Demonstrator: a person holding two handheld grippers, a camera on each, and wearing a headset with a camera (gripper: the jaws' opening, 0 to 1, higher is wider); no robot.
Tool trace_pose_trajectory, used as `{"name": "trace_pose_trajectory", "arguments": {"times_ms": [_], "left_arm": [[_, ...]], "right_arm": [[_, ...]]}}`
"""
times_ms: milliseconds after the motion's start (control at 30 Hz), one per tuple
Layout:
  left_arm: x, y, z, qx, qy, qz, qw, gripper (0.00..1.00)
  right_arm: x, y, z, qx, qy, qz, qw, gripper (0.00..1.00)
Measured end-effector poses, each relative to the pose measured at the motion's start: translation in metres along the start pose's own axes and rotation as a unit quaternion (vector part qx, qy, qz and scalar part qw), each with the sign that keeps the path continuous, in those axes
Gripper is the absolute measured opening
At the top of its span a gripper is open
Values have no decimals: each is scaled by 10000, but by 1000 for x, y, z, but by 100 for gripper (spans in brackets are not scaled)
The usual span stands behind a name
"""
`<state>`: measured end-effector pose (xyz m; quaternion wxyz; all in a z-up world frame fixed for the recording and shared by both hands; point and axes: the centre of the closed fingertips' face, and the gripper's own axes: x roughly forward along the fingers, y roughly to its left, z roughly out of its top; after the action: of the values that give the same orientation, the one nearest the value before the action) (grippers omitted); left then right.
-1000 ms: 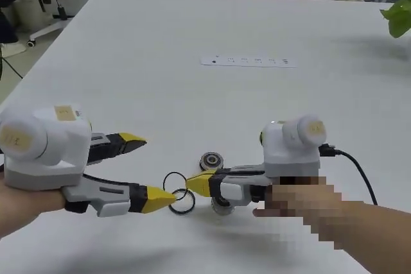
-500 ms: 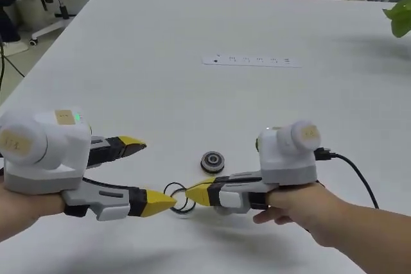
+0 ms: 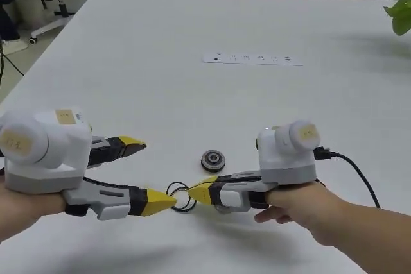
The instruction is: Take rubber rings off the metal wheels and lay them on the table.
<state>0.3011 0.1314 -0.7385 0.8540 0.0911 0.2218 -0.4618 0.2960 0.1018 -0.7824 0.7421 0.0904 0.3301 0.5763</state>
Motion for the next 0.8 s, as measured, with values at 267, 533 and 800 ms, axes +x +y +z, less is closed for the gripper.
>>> {"name": "trace_pose_trajectory", "arguments": {"times_ms": [267, 533, 800], "left_arm": [[2, -1, -1, -16, 18, -24, 10000, 71], [1, -1, -2, -36, 31, -23, 10000, 71], [1, -3, -1, -42, 42, -34, 10000, 71]], "right_arm": [[0, -2, -2, -21, 40, -49, 10000, 0], [0, -5, -2, -86, 60, -116, 9999, 2], [0, -4, -3, -176, 94, -145, 9997, 5]]}}
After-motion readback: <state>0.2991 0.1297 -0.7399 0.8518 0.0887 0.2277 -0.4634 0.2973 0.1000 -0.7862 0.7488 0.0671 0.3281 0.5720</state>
